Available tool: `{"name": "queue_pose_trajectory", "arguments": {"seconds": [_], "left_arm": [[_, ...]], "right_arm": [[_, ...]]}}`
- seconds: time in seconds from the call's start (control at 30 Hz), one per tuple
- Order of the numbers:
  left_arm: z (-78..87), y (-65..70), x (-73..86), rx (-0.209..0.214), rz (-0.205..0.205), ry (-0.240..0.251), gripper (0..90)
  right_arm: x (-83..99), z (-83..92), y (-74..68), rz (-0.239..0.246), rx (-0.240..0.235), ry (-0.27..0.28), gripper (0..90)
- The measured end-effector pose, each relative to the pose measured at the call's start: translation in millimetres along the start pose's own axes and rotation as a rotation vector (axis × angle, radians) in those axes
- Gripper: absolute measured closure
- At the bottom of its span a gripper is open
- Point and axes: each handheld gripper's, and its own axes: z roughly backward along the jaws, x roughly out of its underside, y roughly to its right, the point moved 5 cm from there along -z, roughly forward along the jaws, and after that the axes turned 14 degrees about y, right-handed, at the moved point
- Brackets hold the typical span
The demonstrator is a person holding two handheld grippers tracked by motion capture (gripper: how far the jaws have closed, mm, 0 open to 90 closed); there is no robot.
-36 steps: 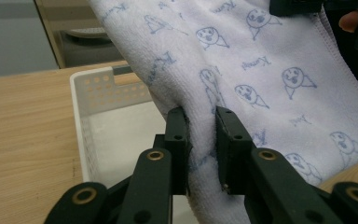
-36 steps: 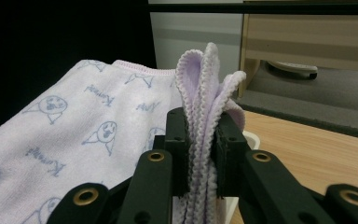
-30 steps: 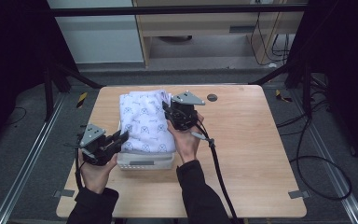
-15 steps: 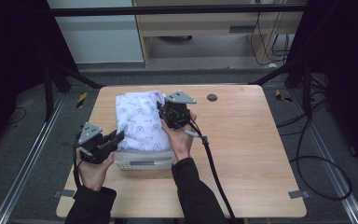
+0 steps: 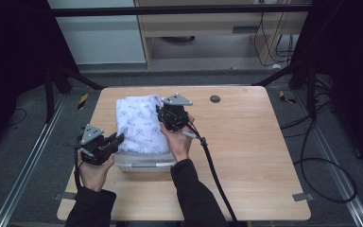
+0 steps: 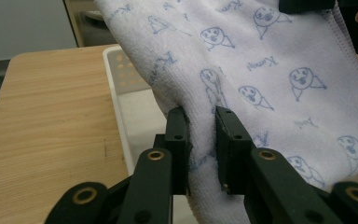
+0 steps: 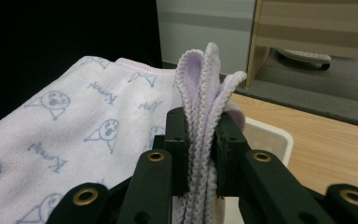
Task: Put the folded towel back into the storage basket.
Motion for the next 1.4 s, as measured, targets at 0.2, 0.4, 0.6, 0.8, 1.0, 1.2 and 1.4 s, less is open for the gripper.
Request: {"name": "queue_pose_trajectory", "arguments": {"seconds": [0.2, 0.4, 0.6, 0.8, 1.0, 1.2, 1.4], "left_arm": [[-3.9, -0.6, 4.9, -0.006, -0.012, -0.016, 76.0], [-9.2, -1.7, 11.6, -0.011, -0.019, -0.039, 75.9], [-13.5, -4.1, 16.5, -0.019, -0.032, -0.051, 75.9], [-18.3, -3.6, 22.7, -0.016, -0.034, -0.072, 75.9], [-22.2, -3.7, 28.1, -0.017, -0.039, -0.092, 75.8], [-27.0, -3.1, 35.8, -0.025, -0.055, -0.118, 75.8], [-30.7, -3.7, 41.0, -0.031, -0.068, -0.137, 75.8]], "right_arm": [[8.3, -4.0, 2.4, -0.005, 0.001, -0.013, 78.4], [18.8, -8.3, 4.6, -0.009, 0.004, -0.031, 78.3], [28.1, -13.1, 5.8, -0.012, 0.009, -0.040, 78.2], [36.4, -15.3, 8.6, -0.016, 0.015, -0.055, 78.0], [44.5, -16.3, 11.4, -0.018, 0.020, -0.072, 77.8], [53.1, -20.4, 11.8, -0.017, 0.023, -0.094, 77.6], [58.6, -22.5, 12.0, -0.018, 0.025, -0.104, 77.5]]}}
